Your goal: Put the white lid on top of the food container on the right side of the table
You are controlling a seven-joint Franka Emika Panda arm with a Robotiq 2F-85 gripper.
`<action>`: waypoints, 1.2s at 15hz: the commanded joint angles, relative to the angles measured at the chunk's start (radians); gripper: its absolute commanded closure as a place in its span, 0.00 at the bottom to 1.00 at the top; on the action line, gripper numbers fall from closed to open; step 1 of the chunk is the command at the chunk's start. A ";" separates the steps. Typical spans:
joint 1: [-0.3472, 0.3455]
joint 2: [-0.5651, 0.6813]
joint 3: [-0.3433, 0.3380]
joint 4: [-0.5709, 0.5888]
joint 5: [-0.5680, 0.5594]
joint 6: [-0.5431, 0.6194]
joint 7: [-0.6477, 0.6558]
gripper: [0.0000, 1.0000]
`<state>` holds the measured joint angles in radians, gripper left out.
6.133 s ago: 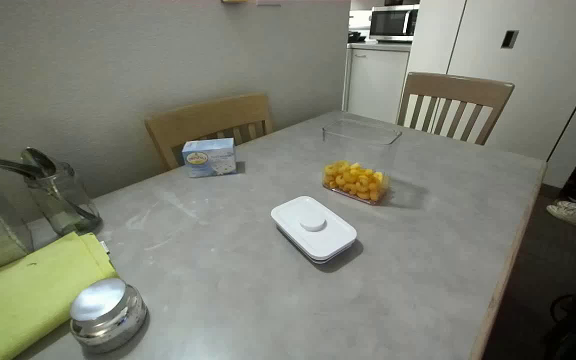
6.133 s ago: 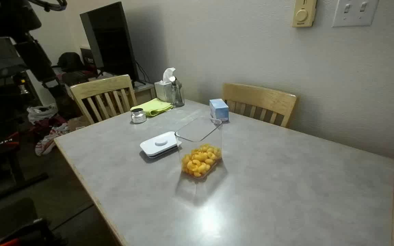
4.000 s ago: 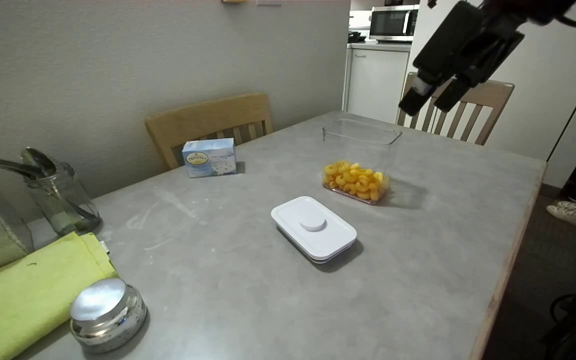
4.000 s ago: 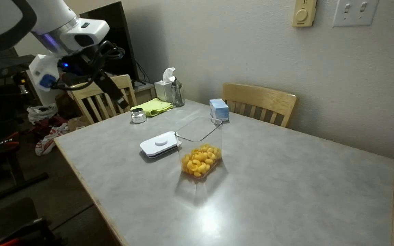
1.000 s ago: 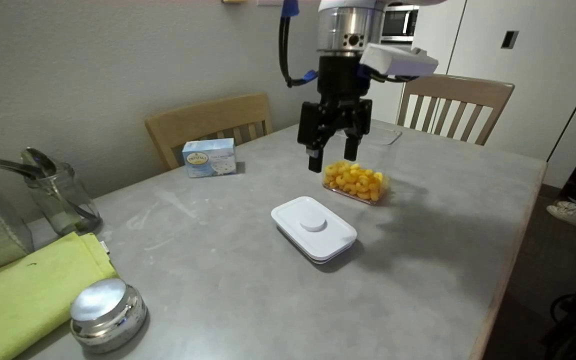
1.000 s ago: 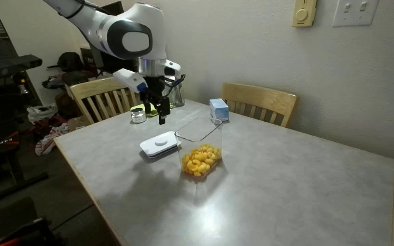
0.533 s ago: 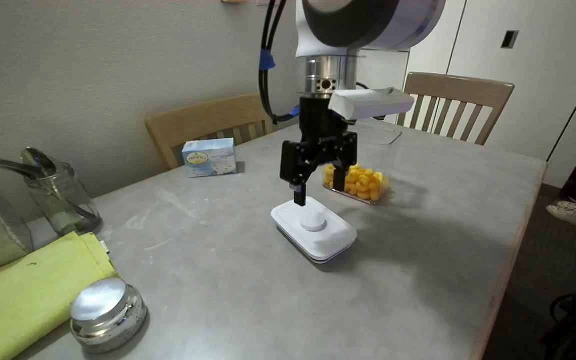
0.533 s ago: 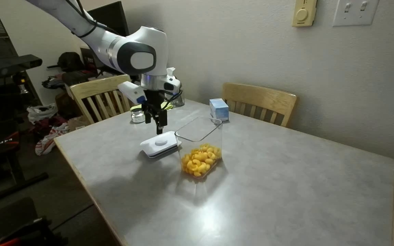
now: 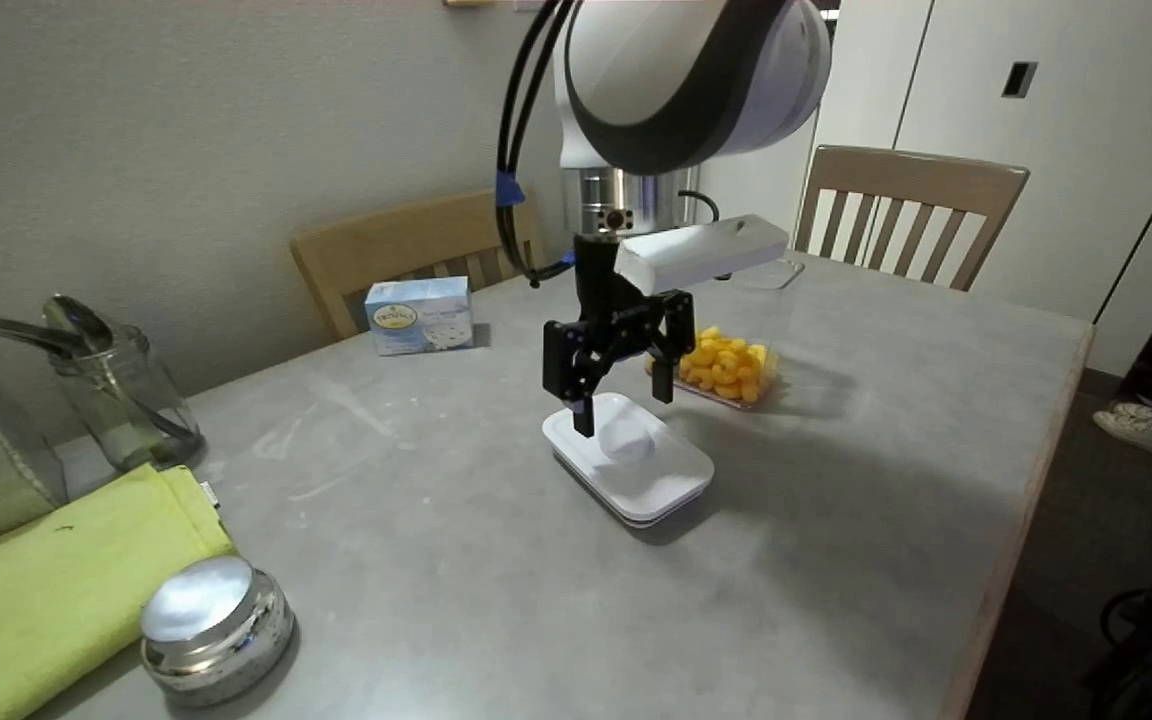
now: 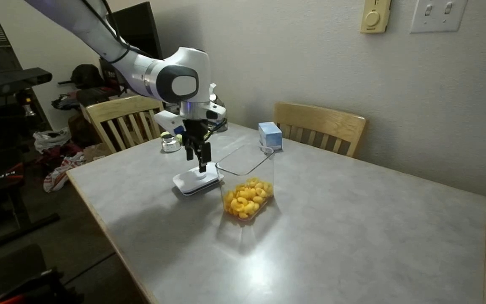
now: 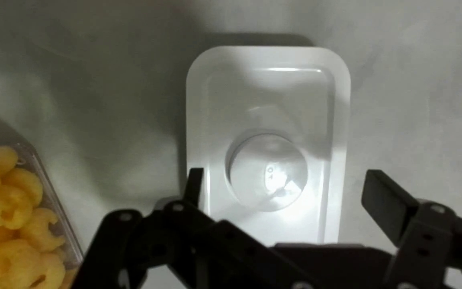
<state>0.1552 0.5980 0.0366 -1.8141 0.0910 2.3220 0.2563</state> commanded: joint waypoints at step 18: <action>0.040 0.088 -0.048 0.068 -0.064 -0.004 0.140 0.62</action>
<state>0.1857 0.6724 0.0009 -1.7620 0.0342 2.3227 0.3800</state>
